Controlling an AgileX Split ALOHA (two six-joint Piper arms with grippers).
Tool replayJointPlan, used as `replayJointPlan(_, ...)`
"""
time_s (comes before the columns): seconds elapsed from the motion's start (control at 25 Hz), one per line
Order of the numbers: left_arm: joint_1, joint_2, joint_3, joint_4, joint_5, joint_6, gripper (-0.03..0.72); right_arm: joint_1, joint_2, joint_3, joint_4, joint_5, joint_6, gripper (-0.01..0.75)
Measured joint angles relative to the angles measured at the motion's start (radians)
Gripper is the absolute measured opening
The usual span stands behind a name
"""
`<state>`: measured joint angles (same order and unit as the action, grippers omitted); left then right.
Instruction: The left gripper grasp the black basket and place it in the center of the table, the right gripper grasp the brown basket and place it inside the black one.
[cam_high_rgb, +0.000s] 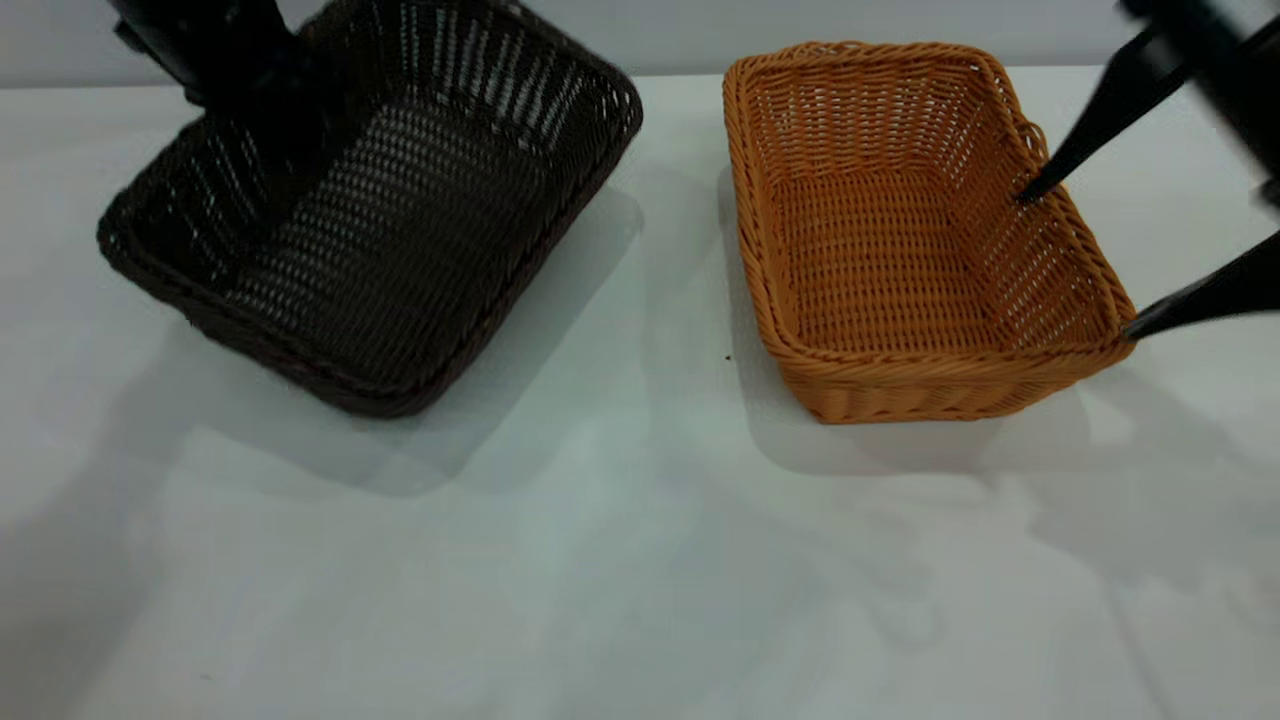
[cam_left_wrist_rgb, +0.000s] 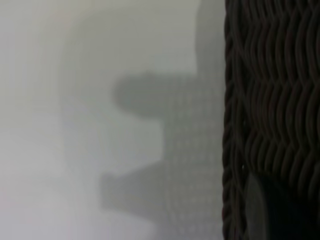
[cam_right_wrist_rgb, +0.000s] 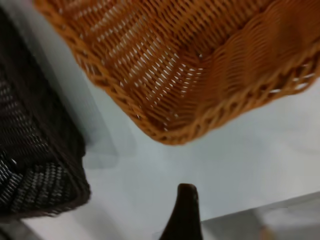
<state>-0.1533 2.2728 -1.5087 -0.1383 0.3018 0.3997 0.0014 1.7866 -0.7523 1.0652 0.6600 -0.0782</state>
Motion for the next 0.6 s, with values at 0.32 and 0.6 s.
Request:
replayJointPlan(0.32, 0.0, -0.008, 0.0, 0.002, -0.029, 0.025, 0.083, 0.001, 0.251, -0.01, 0.34, -0.038, -0.078, 0.594)
replayJointPlan(0.6, 0.001, -0.008, 0.0, 0.009, -0.057, 0.051, 0.083, 0.052, 0.386, -0.014, 0.571, -0.046, -0.201, 0.579)
